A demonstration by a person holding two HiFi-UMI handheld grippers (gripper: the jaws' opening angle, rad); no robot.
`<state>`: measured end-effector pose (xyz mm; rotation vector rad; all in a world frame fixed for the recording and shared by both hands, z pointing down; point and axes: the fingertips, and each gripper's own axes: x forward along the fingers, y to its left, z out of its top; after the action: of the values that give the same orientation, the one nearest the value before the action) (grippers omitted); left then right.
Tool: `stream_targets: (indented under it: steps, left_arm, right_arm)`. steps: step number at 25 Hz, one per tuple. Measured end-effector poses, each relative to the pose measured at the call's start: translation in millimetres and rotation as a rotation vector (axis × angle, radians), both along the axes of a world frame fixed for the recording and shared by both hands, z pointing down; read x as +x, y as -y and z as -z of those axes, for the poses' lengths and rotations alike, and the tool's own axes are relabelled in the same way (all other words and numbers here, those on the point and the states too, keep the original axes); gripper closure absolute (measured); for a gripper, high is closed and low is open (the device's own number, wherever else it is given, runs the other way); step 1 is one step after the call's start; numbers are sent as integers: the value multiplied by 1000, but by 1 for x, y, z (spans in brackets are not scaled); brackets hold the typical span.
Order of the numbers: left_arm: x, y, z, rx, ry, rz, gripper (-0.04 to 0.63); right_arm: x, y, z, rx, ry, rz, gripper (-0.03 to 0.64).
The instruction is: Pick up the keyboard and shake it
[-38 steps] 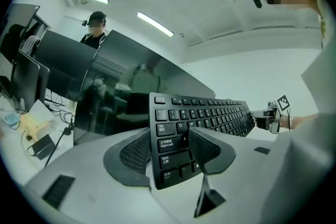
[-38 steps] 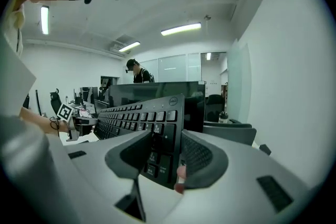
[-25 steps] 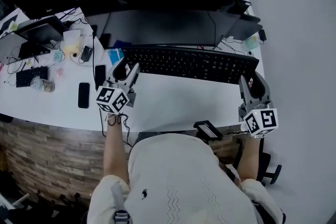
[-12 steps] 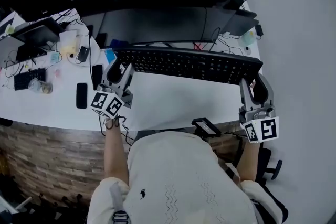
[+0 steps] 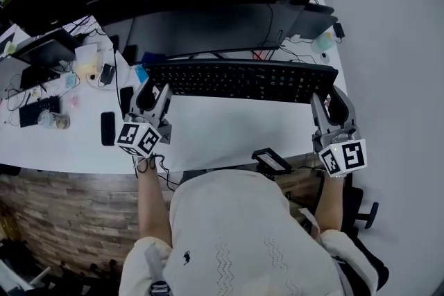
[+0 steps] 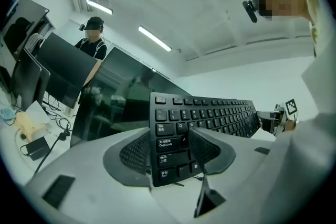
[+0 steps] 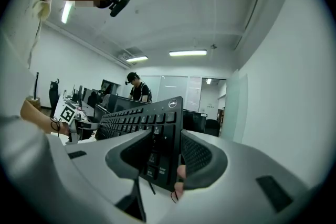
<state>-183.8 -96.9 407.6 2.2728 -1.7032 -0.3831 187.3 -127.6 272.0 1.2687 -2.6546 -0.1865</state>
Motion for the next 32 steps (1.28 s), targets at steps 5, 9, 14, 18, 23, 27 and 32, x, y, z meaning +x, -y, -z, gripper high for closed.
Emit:
stream_targets:
  steps: [5,9,14,18,23,27,32]
  left_arm:
    - [-6,-9,21,-21,71,19,382]
    - [-9,-14,34,-30,138,55,382]
    - [-1,-20,46,-59,218,92,383]
    - [2,-30,57,-95,281,129,383]
    - [14,-44,74,-103,343,186,383]
    - [15,-49,91,-88,388,229,382]
    - [34,-66,142,-3,433,282,382]
  right_arm:
    - [3,6,-9,-49,63,3,446]
    - [6,15,-26,-78,140,18,445]
    - [16,27,-53,-143,232,45,445]
    - [19,33,-71,-200,292,62,443]
    - [27,35,-84,-227,370,103,442]
    - [23,42,-82,-219,415,127,442]
    - [35,35,-48,-152,476,157,443]
